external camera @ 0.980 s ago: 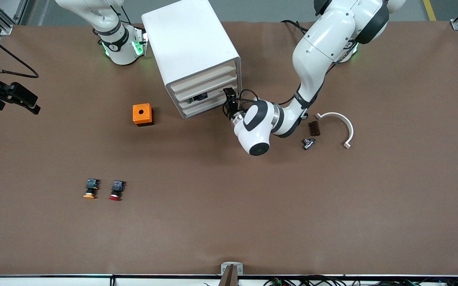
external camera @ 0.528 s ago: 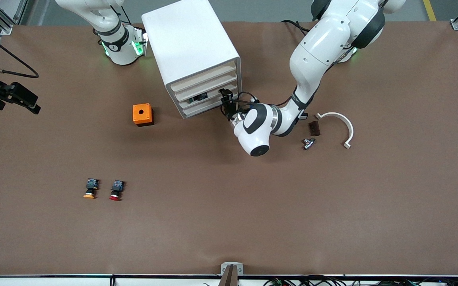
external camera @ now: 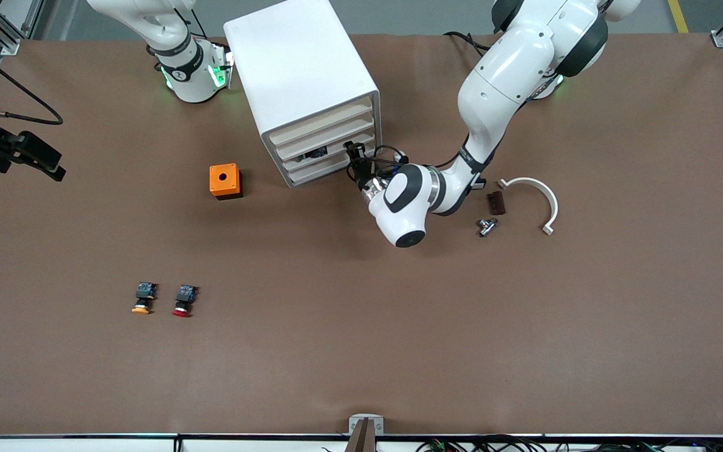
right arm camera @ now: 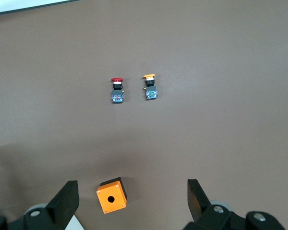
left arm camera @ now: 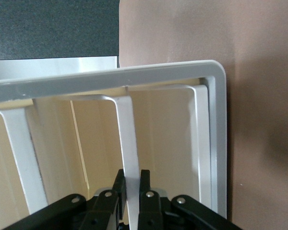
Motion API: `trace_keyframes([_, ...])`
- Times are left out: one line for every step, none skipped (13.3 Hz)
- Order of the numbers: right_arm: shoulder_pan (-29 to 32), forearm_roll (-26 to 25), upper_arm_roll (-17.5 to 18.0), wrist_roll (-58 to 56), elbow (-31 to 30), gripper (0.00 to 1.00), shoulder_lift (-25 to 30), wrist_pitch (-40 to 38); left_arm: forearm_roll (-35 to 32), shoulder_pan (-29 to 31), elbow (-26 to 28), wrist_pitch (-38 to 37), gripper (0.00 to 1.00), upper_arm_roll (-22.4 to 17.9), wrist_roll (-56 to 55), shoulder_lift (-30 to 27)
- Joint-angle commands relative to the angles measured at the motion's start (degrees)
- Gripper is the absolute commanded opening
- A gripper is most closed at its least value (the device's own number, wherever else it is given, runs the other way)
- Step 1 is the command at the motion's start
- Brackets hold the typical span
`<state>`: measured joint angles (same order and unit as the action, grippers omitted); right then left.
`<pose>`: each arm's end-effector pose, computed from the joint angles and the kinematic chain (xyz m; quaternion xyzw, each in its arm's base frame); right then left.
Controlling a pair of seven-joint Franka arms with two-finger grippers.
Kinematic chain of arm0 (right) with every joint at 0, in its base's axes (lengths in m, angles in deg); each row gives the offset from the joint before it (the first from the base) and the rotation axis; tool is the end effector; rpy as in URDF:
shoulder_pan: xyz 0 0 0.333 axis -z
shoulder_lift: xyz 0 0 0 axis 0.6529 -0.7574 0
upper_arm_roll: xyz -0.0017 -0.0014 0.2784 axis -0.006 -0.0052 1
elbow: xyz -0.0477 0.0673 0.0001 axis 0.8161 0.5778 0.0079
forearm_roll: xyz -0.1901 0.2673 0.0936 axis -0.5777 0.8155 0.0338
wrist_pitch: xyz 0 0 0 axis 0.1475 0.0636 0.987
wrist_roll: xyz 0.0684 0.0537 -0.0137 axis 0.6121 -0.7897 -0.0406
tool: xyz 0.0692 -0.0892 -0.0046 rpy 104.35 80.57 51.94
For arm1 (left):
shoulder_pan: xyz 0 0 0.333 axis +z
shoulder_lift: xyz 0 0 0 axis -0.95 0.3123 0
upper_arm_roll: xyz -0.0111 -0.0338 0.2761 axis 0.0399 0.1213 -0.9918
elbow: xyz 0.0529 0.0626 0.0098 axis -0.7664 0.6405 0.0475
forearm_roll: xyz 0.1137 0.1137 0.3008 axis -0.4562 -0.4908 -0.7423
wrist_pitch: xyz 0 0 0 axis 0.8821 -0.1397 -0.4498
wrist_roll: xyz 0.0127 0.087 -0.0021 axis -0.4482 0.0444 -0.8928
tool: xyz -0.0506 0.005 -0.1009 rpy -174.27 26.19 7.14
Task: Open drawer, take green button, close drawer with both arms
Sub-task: 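Pull the drawer open with the left gripper while the right gripper approaches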
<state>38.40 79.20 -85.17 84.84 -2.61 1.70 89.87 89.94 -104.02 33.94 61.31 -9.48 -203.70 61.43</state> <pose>0.4960 0.0124 0.5982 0.9946 -0.0974 0.0343 0.0068 0.3719 -0.4591 0.1539 -0.4645 -0.6697 0.5019 0.2895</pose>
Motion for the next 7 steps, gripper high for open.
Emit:
trace_keyframes([-0.5, 0.9, 1.0, 4.6, 0.3, 1.0, -0.7, -0.3, -0.2, 2.3, -1.3, 0.8, 0.0, -1.6, 1.4, 0.4])
trace_keyframes([-0.3, 1.4, 2.4, 6.5, 0.3, 1.0, -1.0, -0.2, -0.2, 3.6, -2.2, 0.8, 0.0, -1.7, 1.5, 0.4])
trace_keyframes([-0.3, 1.4, 4.0, 10.0, 0.3, 1.0, -1.6, -0.1, -0.2, 4.5, -3.5, 0.9, 0.0, -2.0, 1.6, 0.7])
trace_keyframes([-0.3, 1.4, 5.5, 13.7, 0.3, 1.0, -2.2, 0.1, -0.2, 5.0, -4.2, 1.2, 0.0, -2.1, 1.8, 0.7])
trace_keyframes([-0.3, 1.5, 7.1, 17.1, 0.4, 1.0, -2.9, 0.2, -0.2, 4.9, -5.4, 1.8, 0.0, -3.6, 1.9, 0.8])
trace_keyframes([-0.3, 1.5, 9.0, 20.7, 0.5, 1.0, -3.6, 0.3, -0.2, 4.5, -6.3, 1.9, 0.0, -5.4, 2.5, 1.2])
trace_keyframes([-0.1, 1.5, 11.0, 24.4, 0.5, 1.0, -4.6, 0.3, -0.2, 4.5, -6.6, 2.2, 0.01, -5.9, 4.1, 1.3])
